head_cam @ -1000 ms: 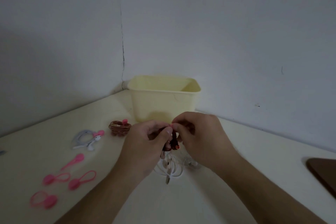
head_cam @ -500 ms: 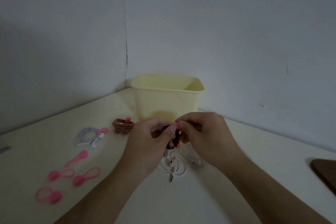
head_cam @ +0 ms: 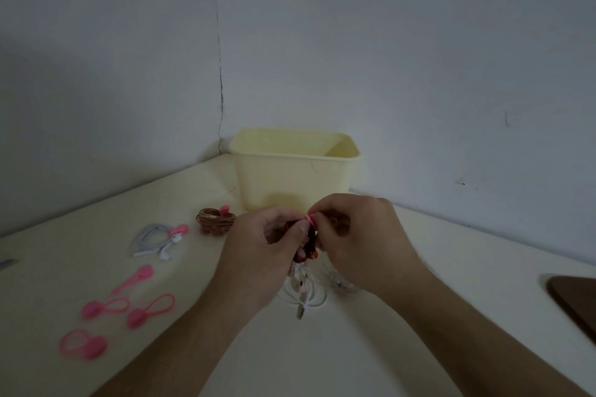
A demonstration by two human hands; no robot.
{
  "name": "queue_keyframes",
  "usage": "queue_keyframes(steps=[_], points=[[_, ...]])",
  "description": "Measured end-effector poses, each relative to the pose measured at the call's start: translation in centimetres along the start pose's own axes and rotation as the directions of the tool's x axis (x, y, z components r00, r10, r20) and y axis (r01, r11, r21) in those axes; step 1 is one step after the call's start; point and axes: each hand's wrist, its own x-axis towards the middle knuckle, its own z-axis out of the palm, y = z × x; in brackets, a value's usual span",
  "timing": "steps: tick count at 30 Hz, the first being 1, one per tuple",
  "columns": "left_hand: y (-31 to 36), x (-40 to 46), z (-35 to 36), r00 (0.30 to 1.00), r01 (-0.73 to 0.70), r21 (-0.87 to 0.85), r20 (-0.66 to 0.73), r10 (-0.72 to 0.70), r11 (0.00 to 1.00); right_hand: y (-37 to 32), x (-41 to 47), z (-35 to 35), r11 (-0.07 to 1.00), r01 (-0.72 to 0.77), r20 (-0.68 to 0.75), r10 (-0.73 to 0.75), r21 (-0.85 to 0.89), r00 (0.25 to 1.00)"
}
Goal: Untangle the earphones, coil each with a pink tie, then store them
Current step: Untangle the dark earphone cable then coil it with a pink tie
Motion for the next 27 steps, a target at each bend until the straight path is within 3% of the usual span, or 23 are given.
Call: queue_keyframes(steps=[5, 9, 13, 18, 23, 27], points=[[0.2, 0.0, 0.1, 1.0, -0.001, -0.045, 0.023, 0.002, 0.999, 0.2, -0.1, 0.0, 1.0, -0.005, -0.018, 0.005, 0.026, 1.0], [0.4, 0.0, 0.1, 1.0, 0.001, -0.072, 0.016, 0.0, 0.997, 0.5, 0.2, -0.2, 0.978, -0.112, -0.021, 0.118, 0.178, 0.993], [0.5, 0.1, 0.0, 1.0, 0.02, -0.117, 0.001, -0.02, 0.993, 0.4, 0.6, -1.1, 0.879, -0.239, 0.031, 0.249, 0.413, 0.968], [0.4, 0.3, 0.0, 0.999, 0.035, -0.129, -0.013, -0.037, 0.991, 0.4, 0.7, -1.8, 0.801, -0.245, 0.082, 0.24, 0.546, 0.967], [0.4, 0.4, -0.3, 0.997, 0.062, -0.143, -0.045, -0.069, 0.988, -0.5, 0.5, -1.7, 0.838, -0.218, 0.126, 0.178, 0.501, 0.976], [0.6, 0.3, -0.3, 0.994, 0.085, -0.163, -0.051, -0.094, 0.983, -0.7, 0.3, -0.8, 0.939, -0.185, 0.07, 0.172, 0.291, 0.983]])
